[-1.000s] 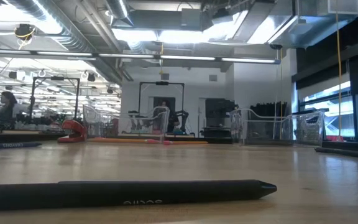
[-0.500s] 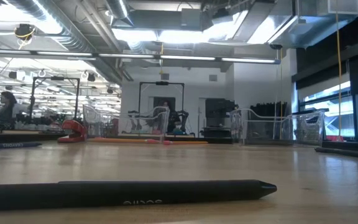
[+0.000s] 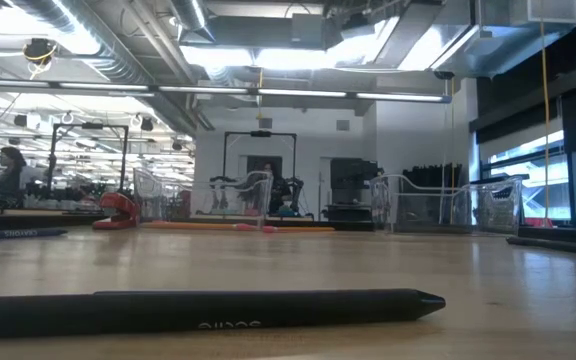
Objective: Sort crayons/erasers/pens/pencils in bins
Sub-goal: Put the blue crayon into the bottom transparent bin
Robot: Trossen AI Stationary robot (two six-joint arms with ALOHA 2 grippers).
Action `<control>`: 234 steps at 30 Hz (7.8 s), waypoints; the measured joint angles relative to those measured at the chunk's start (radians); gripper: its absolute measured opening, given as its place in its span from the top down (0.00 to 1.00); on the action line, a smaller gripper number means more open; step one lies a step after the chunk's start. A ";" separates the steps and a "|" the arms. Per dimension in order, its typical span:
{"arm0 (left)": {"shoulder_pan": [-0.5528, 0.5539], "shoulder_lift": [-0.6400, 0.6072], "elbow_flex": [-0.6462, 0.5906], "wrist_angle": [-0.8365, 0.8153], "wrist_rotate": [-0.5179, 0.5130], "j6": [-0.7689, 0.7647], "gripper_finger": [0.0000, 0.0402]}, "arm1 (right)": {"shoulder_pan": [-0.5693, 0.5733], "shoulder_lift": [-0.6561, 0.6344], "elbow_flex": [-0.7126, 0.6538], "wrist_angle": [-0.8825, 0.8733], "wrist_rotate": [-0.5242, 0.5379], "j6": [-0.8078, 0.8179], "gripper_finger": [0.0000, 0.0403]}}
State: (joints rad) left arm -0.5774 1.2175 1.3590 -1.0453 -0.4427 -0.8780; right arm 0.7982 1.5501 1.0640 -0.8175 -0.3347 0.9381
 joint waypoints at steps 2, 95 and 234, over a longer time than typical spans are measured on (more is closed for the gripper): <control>0.000 0.000 0.000 0.023 0.035 0.000 0.76 | 0.000 0.000 -0.017 0.009 0.000 -0.001 0.93; 0.001 -0.228 -0.293 -0.442 0.095 -0.801 0.76 | -0.310 0.000 0.770 -0.017 0.579 -0.679 0.96; 0.421 0.032 -0.857 1.350 0.372 0.226 1.00 | -0.454 0.024 0.760 -0.150 0.624 -0.600 0.64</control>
State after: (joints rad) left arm -0.1566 1.2495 0.5025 0.3044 -0.0708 -0.6522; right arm 0.3441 1.5737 1.8244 -0.9677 0.2897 0.3381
